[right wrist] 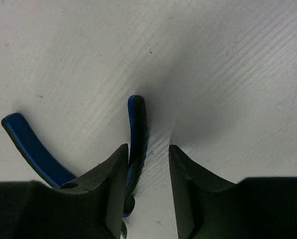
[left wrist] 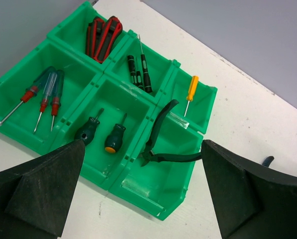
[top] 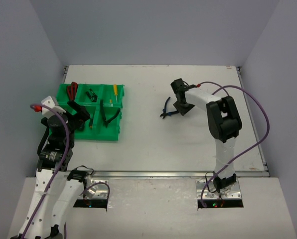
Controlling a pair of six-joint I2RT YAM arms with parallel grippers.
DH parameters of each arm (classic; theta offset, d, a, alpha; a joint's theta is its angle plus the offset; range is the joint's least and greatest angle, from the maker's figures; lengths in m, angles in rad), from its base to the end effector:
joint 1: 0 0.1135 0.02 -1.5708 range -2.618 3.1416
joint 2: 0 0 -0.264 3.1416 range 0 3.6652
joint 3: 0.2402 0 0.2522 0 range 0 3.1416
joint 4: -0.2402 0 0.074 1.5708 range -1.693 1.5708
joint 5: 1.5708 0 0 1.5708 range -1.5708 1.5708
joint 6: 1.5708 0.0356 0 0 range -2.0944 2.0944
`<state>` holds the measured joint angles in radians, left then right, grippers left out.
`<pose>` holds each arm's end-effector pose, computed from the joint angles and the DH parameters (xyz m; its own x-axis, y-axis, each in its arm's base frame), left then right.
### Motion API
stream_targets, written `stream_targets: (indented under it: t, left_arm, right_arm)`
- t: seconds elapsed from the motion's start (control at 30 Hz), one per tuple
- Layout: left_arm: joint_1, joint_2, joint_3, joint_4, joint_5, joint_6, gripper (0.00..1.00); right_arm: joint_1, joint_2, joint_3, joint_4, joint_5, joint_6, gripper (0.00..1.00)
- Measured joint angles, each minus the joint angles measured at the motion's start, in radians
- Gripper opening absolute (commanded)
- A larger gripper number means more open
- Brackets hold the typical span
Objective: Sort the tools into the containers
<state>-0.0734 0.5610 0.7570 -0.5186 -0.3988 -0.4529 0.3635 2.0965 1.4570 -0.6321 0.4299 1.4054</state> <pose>0.1270 0.0045 0.3266 -0.1532 -0.3931 -0.9067 -0.4078 0.8609 -0.3043 0.3943 0.1341 0.1422 -0.3526 0.8252 -0.4414 0.8466 0.4822 0.2252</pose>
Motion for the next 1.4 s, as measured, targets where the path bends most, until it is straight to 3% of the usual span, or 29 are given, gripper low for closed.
stream_targets:
  t: [0.2, 0.57, 0.83, 1.07, 1.4]
  left_arm:
    - [0.0, 0.001, 0.0, 0.002, 0.003, 0.002, 1.0]
    - [0.0, 0.008, 0.0, 0.007, 0.021, 0.004, 1.0]
    - [0.0, 0.008, 0.0, 0.007, 0.018, 0.004, 1.0]
    - [0.0, -0.016, 0.0, 0.005, -0.019, -0.003, 1.0]
    - [0.0, -0.072, 0.0, -0.001, -0.072, -0.024, 1.0]
  right_arm:
    - [-0.002, 0.003, -0.005, 0.017, -0.022, 0.019, 0.0]
    - [0.013, -0.148, -0.202, 0.166, -0.076, -0.064, 0.0]
    - [0.214, -0.383, -0.224, 0.197, 0.038, -0.125, 0.0]
    - [0.401, -0.372, -0.11, 0.128, 0.167, -0.102, 0.0]
    - [0.593, -0.142, 0.273, 0.004, 0.342, -0.081, 0.0]
